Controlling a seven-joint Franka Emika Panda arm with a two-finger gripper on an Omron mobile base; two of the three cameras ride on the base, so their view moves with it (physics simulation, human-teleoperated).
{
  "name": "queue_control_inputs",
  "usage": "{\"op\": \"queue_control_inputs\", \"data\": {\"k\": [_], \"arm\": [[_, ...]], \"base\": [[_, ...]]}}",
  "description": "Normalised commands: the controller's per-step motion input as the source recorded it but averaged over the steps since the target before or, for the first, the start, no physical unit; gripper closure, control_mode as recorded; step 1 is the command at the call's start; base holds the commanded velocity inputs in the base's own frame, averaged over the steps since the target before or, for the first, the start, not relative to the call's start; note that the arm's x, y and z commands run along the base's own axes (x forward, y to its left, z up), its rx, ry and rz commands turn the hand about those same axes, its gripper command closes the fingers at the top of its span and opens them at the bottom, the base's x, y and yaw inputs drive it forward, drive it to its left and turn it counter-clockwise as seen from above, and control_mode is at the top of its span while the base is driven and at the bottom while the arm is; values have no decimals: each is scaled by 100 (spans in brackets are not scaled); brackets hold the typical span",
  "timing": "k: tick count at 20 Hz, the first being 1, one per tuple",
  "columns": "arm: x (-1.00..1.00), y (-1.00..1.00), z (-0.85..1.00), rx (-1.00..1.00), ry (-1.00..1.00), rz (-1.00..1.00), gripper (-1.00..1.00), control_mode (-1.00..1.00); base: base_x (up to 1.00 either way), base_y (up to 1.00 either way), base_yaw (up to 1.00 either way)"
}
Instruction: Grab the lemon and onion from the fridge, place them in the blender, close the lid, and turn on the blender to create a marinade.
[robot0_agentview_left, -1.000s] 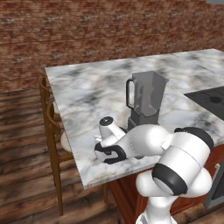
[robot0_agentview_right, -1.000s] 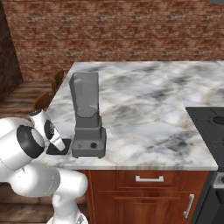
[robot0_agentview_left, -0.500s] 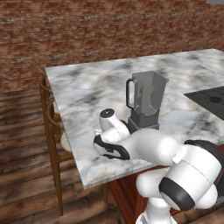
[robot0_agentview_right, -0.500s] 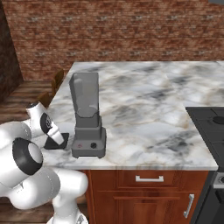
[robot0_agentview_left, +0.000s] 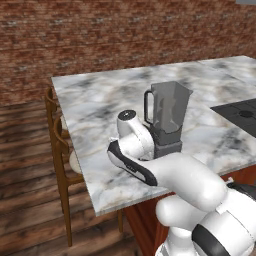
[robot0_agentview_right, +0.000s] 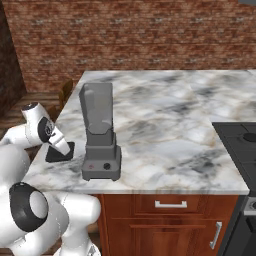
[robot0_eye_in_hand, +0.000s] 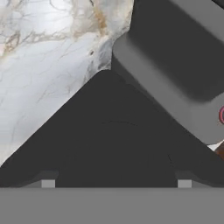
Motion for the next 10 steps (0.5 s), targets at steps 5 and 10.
{"op": "queue_control_inputs", "data": {"k": [5,10], "arm": [[-30,0,93,0,-3,7,100,-100],[-20,0,98,0,-1,7,100,-100]], "base": [[0,0,0],[0,0,0]]}}
